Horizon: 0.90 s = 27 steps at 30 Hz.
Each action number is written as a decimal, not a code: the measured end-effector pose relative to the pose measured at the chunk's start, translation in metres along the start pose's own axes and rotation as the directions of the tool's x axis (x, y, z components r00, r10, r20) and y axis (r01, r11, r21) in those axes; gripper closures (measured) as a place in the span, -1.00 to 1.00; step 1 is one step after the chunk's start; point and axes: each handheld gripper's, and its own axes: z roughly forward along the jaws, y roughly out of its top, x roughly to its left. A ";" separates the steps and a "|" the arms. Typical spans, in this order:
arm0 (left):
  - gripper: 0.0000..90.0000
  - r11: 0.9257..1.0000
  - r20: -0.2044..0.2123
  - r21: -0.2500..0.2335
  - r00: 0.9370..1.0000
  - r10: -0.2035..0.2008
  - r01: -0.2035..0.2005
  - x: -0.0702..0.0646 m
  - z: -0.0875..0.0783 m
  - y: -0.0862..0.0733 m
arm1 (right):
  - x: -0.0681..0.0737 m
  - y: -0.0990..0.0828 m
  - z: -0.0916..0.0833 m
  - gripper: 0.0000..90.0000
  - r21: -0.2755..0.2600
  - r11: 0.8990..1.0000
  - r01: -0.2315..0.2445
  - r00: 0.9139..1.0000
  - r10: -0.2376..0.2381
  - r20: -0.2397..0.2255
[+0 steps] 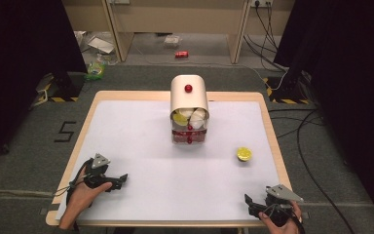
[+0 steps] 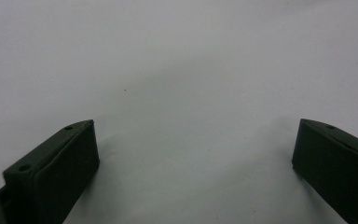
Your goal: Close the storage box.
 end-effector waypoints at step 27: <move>-1.00 1.000 0.000 0.000 1.000 0.000 0.000 0.000 0.000 0.000 | 0.002 -0.012 -0.002 -0.65 0.083 0.996 0.026 1.000 -0.025 -0.019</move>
